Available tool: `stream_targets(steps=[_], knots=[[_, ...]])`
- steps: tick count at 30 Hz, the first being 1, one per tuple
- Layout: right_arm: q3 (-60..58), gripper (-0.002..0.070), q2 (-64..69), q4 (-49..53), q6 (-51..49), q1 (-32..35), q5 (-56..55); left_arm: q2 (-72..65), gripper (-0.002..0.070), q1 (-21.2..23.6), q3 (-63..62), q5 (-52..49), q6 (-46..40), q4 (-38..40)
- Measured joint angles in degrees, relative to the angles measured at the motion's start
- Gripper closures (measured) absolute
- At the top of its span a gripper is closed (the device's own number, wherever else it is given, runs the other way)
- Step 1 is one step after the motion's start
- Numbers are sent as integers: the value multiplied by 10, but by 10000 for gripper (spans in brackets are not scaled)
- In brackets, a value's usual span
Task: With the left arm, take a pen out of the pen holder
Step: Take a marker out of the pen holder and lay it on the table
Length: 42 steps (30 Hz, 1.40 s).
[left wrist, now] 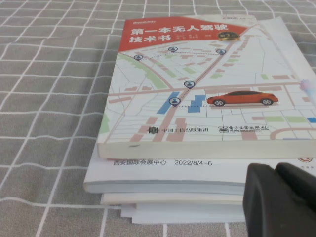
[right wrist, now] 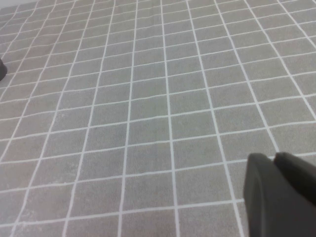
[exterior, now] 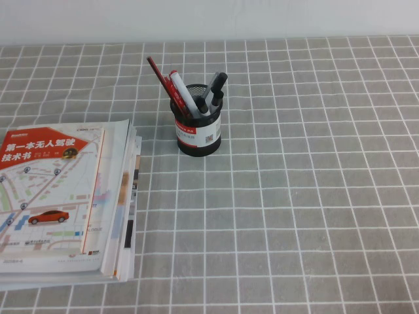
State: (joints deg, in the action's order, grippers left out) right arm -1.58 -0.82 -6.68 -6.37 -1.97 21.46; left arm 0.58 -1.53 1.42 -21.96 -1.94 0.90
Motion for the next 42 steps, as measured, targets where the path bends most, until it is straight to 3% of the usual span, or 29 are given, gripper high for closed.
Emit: stream_targets(steps=[24, 38, 42], knots=[[0, 689, 0, 0, 0, 0, 0, 0, 677, 0, 0, 0, 0, 0], [0, 689, 0, 0, 0, 0, 0, 0, 677, 0, 0, 0, 0, -43], [0, 689, 0, 0, 0, 0, 0, 0, 677, 0, 0, 41, 36, 5]])
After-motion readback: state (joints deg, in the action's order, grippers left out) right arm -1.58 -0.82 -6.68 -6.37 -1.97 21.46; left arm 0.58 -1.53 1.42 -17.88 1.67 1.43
